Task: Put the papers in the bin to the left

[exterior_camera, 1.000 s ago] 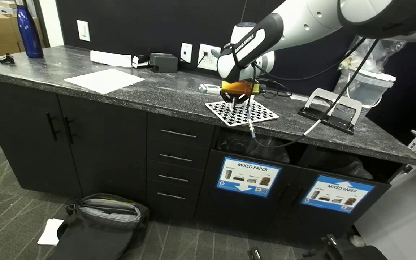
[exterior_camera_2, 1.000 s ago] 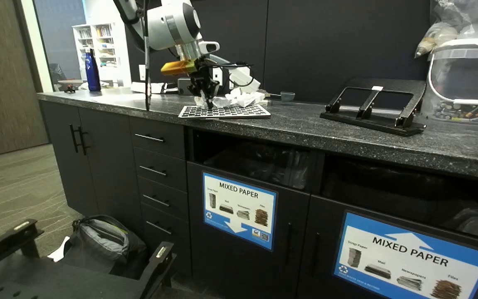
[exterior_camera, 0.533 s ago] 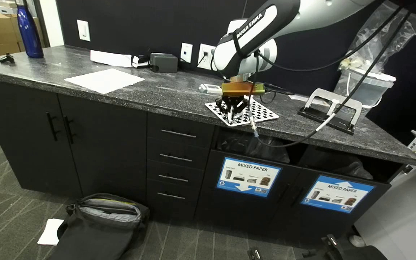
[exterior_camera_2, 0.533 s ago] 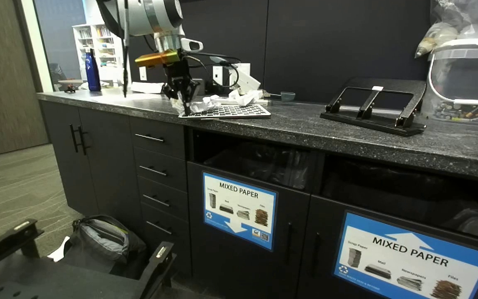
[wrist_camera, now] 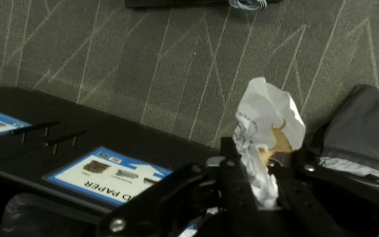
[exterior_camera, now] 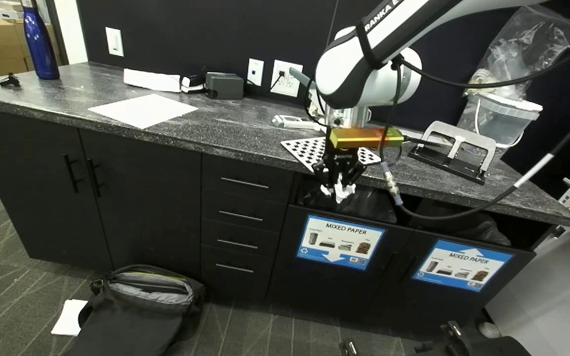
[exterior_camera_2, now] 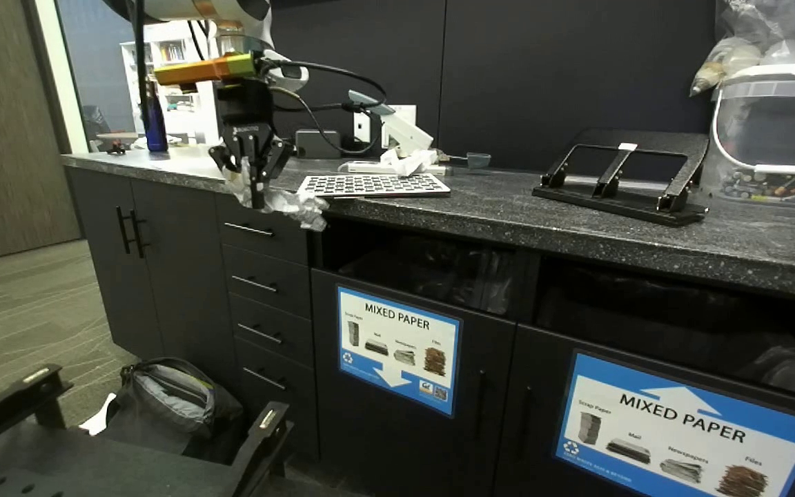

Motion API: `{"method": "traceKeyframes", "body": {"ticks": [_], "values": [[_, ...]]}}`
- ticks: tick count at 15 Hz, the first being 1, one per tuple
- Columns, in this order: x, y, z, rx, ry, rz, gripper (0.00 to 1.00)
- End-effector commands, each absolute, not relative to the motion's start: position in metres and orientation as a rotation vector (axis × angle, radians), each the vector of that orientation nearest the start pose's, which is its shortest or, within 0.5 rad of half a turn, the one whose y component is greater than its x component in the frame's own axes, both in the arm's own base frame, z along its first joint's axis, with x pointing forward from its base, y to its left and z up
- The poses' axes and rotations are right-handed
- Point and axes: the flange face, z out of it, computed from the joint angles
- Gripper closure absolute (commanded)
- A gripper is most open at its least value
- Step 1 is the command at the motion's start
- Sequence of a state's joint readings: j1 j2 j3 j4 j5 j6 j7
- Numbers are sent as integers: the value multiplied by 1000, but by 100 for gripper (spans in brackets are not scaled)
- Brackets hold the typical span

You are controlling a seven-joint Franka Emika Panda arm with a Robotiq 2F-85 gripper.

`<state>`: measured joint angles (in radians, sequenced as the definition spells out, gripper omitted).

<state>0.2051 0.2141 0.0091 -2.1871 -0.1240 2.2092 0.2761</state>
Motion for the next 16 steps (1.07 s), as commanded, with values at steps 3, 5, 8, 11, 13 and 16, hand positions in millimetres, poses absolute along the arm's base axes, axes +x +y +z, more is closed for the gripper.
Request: {"method": "traceKeyframes", "body": {"ticks": [3,5,8,11,13,16], "values": [[450,59,239,-3246,28,165,93],[451,38,210,-3242,55,89,95],[465,9,186,-3224,147,-104,94],[493,-16,162,-3217,199,-243,94],[510,-29,151,-3213,240,-287,94],[540,-41,131,-3211,303,-363,95]]}}
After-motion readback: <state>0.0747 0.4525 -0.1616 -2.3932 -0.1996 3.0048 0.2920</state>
